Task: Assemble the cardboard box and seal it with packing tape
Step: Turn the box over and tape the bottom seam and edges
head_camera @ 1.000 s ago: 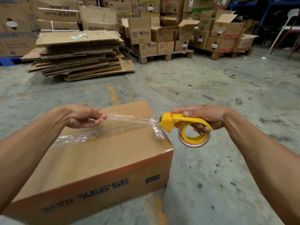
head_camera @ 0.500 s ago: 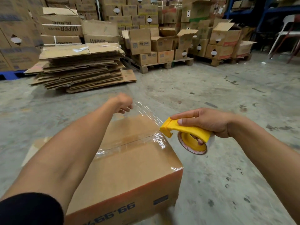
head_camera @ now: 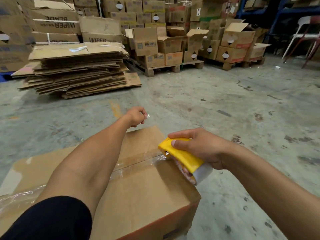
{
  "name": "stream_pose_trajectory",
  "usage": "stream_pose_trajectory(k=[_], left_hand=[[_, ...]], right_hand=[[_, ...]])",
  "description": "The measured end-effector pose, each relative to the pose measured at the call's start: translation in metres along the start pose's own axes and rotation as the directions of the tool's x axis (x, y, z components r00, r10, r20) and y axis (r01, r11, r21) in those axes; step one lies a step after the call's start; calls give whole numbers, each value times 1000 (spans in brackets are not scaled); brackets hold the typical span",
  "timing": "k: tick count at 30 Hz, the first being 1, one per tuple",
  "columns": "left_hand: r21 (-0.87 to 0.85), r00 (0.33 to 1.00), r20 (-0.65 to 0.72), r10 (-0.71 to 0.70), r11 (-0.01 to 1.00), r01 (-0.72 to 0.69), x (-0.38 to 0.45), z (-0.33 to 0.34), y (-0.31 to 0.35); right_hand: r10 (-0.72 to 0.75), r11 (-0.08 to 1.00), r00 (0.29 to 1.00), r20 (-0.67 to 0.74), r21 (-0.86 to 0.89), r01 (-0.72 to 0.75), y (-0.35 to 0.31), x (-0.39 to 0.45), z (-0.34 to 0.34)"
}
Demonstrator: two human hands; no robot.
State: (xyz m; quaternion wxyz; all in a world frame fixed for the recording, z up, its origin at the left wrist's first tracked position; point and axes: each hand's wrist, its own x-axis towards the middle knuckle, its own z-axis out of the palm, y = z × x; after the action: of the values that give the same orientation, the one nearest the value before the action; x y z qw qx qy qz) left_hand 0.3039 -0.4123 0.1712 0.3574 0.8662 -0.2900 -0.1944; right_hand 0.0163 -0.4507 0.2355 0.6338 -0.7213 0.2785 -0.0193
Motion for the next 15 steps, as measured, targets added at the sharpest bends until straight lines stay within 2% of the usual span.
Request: stream_pose_trajectory(k=[7, 10, 15], left_hand=[[63, 997, -60, 43, 997, -39, 22, 12, 0], [100, 998, -57, 27, 995, -21, 29, 14, -5], [61, 999, -23, -33, 998, 35, 33, 16, -14]], right_hand=[[28, 984, 999, 35, 175, -34, -9, 6, 30], [56, 977, 998, 32, 204, -62, -6, 10, 35], [75, 973, 997, 26, 215, -79, 0, 15, 35]])
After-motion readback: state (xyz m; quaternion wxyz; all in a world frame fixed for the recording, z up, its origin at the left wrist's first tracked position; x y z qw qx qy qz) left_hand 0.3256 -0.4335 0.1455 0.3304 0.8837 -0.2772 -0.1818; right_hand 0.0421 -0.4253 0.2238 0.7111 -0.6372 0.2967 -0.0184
